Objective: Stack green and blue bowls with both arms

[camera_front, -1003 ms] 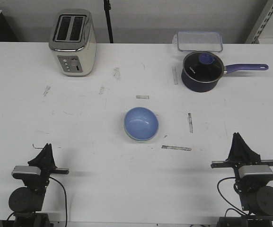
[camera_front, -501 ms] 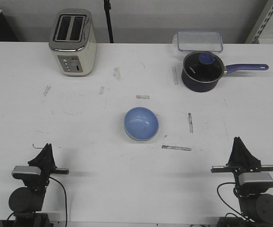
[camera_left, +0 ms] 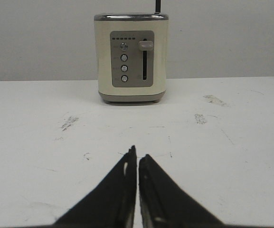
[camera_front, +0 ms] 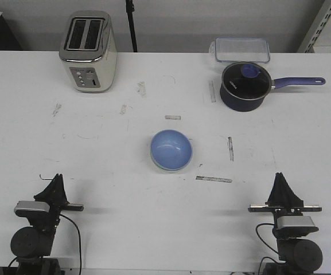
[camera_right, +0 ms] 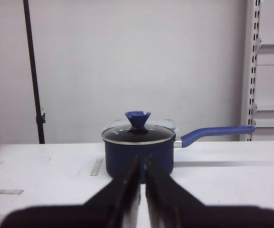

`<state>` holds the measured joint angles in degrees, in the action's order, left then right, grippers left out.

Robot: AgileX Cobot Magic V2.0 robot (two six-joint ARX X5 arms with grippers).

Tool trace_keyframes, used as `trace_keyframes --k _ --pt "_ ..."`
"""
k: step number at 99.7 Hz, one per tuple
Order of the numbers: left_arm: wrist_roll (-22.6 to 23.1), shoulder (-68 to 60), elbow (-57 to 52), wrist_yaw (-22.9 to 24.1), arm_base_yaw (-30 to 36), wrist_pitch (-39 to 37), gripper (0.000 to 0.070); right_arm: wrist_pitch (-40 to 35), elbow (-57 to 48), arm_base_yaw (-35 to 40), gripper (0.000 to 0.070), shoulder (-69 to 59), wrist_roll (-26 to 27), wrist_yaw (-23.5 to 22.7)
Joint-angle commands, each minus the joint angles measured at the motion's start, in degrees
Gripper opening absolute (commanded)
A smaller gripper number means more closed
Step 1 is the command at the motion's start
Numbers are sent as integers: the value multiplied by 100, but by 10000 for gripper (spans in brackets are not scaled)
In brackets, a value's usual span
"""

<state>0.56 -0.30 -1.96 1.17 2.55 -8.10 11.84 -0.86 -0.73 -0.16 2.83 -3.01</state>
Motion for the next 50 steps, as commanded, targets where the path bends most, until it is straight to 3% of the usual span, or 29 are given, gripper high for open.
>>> trace_keyframes --k 1,50 --pt "11 11 127 -7 9 -59 2 -101 13 20 13 9 20 -17" --pt "11 11 125 -7 9 -59 2 -610 13 94 13 9 -20 85"
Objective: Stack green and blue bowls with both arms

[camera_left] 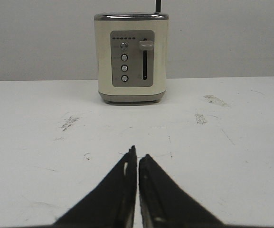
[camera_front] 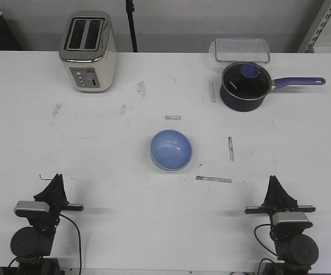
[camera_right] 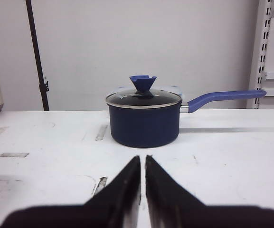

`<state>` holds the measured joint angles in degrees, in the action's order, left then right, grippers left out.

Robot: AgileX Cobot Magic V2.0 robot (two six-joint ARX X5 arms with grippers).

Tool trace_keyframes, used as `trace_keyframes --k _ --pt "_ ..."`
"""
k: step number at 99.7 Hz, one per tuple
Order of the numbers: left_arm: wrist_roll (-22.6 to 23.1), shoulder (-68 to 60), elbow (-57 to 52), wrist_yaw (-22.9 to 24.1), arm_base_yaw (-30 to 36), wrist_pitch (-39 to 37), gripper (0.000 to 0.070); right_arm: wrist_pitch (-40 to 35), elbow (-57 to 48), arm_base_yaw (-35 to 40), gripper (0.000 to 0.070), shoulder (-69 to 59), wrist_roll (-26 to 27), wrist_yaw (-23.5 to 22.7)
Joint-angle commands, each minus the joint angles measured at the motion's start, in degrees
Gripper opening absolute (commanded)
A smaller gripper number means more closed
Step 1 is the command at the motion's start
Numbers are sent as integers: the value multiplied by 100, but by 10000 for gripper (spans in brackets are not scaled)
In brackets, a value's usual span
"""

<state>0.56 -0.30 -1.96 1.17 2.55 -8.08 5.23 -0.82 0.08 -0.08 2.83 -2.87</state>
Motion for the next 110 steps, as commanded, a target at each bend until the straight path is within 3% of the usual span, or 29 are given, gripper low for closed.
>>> trace_keyframes --k 1,110 --pt "11 11 125 -7 9 -61 2 52 9 13 13 0 -20 90" --pt "11 11 125 -7 9 -61 2 -103 9 13 13 0 -11 140"
